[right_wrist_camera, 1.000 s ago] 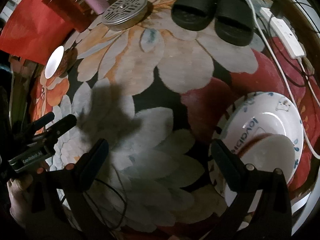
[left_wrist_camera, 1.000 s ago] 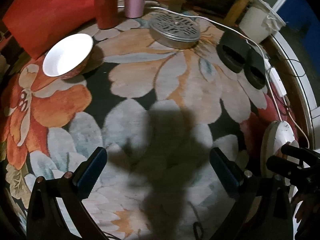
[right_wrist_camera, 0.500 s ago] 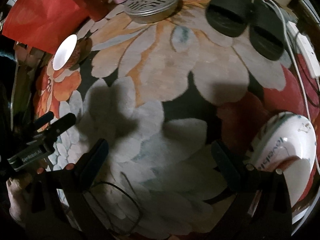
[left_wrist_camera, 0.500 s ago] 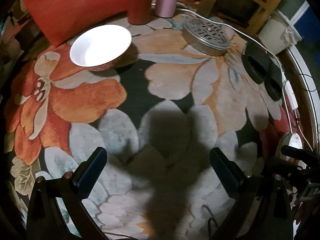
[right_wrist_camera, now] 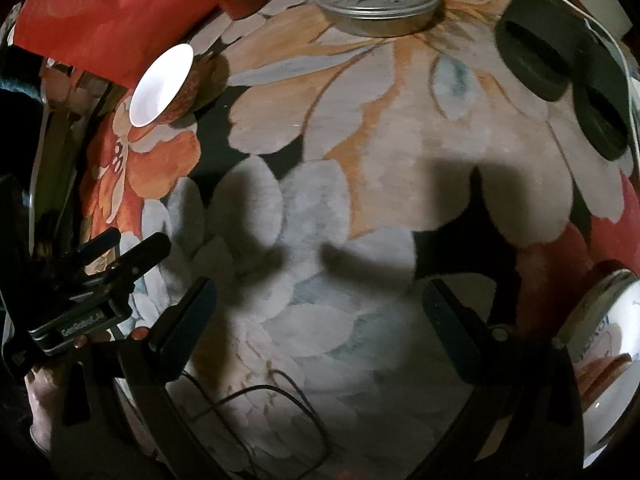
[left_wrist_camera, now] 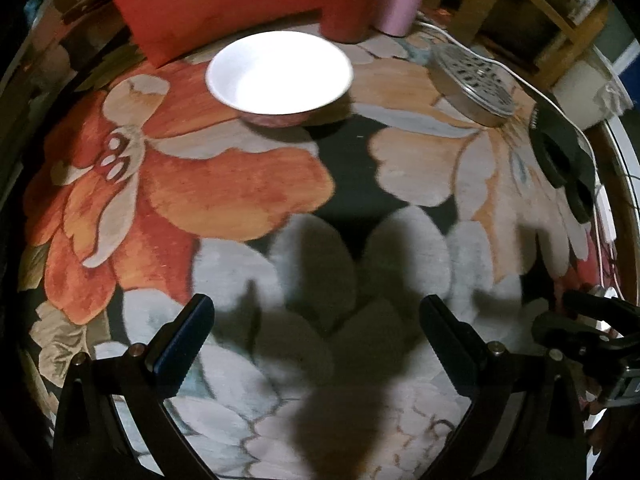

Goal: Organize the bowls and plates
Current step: 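Move the right tool to the last white bowl and grasp its rim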

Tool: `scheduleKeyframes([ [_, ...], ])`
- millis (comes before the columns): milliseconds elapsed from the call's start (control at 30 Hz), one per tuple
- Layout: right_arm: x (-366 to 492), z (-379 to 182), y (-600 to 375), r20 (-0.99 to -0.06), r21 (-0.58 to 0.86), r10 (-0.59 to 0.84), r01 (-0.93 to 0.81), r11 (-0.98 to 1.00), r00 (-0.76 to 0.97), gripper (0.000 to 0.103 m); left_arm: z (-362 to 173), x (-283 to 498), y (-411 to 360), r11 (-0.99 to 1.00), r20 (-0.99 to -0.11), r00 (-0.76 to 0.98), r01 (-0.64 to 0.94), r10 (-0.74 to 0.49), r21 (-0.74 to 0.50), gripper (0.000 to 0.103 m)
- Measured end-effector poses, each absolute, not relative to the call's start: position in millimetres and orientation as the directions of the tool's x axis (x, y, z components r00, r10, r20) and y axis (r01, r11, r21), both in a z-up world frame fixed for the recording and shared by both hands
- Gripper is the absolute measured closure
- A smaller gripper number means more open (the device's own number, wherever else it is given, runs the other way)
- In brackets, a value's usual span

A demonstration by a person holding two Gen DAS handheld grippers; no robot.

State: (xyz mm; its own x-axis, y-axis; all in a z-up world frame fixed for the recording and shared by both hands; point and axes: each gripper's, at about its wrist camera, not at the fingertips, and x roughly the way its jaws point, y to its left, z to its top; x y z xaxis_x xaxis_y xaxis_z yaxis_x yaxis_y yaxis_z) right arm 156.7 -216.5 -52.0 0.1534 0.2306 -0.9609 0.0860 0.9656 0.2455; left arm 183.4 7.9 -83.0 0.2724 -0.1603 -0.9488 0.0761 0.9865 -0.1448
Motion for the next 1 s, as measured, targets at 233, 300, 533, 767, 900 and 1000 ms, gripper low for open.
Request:
scheduleKeyframes([
  [233,173.4,-57.8,-191.6,-0.96,0.249,0.24,0.048,0.967,0.143,0.0,-90.2,186.5,38.6,0.991,-0.953,0.27,0.02,-0.136,-0.136,0.001],
  [300,179.4,-58.2,-181.8,-0.959,0.251,0.244,0.034,0.967,0.145,0.0,-91.9,187.3,46.3,0.991,-0.954,0.269,0.004,-0.132,-0.136,0.001],
  [533,202.3,-59.3,-153.9,-0.953,0.267,0.265,-0.004,0.964,0.146,0.0,-92.5,189.6,79.7,0.987,-0.953,0.275,-0.063,-0.127,-0.15,0.001],
  [767,236.8,-61.3,-131.0,-0.948,0.269,0.269,-0.022,0.963,0.171,0.0,-84.3,194.3,106.3,0.982,-0.945,0.306,-0.107,-0.118,-0.157,0.001],
  [900,263.8,-64.3,-125.9,-0.938,0.296,0.286,0.023,0.955,0.197,0.0,-84.2,193.0,115.3,0.98,-0.944,0.308,-0.117,-0.117,-0.159,0.001],
  [1000,284.9,-67.4,-124.3,-0.914,0.364,0.339,0.079,0.928,0.225,0.001,-87.2,189.9,118.4,0.979,-0.946,0.3,-0.121,-0.12,-0.163,0.001],
])
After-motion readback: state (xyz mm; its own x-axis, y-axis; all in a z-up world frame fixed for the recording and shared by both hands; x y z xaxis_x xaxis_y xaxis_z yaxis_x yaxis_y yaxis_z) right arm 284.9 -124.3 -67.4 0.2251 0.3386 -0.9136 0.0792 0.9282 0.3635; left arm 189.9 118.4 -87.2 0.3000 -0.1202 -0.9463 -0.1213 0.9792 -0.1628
